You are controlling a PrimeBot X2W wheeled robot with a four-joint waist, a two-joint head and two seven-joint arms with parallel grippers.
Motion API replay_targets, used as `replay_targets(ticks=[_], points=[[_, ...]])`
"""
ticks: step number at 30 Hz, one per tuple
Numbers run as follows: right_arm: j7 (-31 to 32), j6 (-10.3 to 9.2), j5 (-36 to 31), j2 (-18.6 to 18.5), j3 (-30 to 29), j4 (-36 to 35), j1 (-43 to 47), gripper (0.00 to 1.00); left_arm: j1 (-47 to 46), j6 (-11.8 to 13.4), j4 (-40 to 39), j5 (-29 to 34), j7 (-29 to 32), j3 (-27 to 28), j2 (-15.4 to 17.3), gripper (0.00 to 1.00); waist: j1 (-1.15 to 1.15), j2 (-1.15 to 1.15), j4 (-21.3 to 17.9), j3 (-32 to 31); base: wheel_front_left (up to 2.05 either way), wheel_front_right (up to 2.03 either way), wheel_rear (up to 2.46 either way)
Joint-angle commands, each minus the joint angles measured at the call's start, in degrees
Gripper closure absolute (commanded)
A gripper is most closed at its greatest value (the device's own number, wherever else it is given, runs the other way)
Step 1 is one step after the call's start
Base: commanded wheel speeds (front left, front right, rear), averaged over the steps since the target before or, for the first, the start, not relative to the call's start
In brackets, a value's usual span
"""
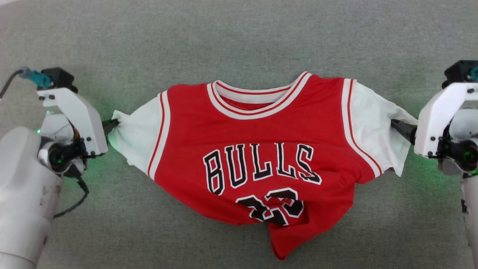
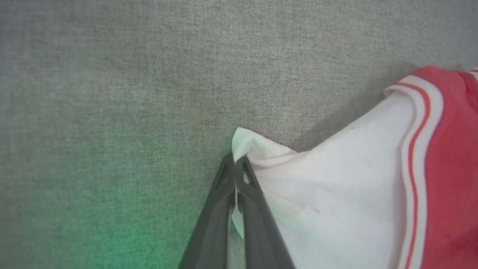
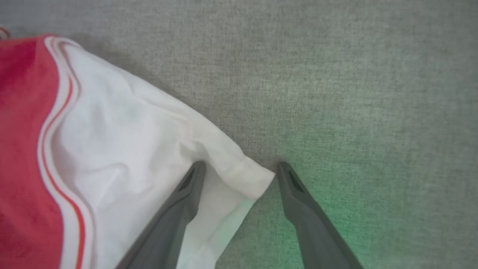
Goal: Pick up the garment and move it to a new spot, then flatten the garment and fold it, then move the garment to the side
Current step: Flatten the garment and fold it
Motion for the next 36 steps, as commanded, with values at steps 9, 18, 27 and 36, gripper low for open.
replay_targets(ticks=[9,18,27,36], points=[[0.53,-0.01,1.71,-1.25,4.50,4.71,-3.20,1.00,0.16,0.26,2.37,-0.95,1.24,-3.36,-1.43,1.00,0.00,0.00,0.35,-1.83,0.00,0.00,0.00],[-7.32,-0.01,3.17,-0.97,4.72,4.69,-10.06,1.00,-7.13,0.23,-1.99,-1.79,0.69,-4.82,0.07,1.00,0.00,0.00,0.34,-8.95,0.00,0.00,0.00],[-18.54,-0.01,4.26,-0.76,9.14,6.78,-19.76,1.00,-16.98,0.21,-4.44,0.83,-2.31,-6.13,1.12,1.00,0.00,0.00,0.54,-18.11,0.00,0.00,0.00],[-30.58,-0.01,5.81,-1.59,15.69,12.00,-29.67,1.00,-27.44,0.21,-4.21,2.08,-3.89,-6.77,-0.84,1.00,0.00,0.00,1.13,-23.76,0.00,0.00,0.00]])
